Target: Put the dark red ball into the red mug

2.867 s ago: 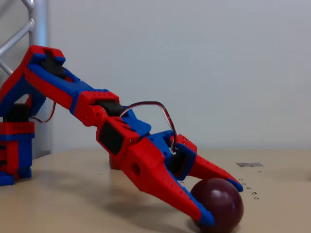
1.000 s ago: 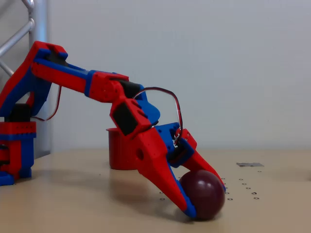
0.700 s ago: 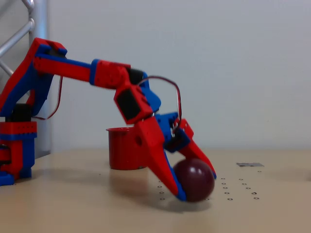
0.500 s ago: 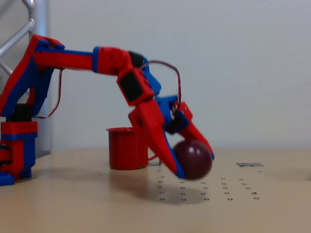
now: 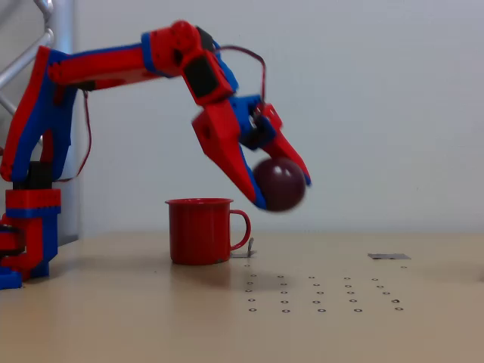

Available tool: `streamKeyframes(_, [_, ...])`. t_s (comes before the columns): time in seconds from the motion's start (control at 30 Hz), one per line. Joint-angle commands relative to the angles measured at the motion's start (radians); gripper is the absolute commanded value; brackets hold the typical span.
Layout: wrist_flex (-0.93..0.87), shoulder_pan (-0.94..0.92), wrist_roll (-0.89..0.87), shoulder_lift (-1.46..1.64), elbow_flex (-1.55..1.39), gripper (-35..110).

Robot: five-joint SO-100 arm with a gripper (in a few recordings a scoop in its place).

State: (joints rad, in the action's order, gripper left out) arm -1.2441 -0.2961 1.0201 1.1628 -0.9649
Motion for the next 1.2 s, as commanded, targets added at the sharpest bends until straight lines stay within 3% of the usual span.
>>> streamKeyframes(0.0, [-0.028,0.031,-0.04,0.204,-0.014,23])
streamKeyframes(0.57, [-0.092,0.218,-0.181,0.69,-0.511,22])
streamKeyframes(1.17, [-0.094,0.469,-0.265,0.991,-0.91,22])
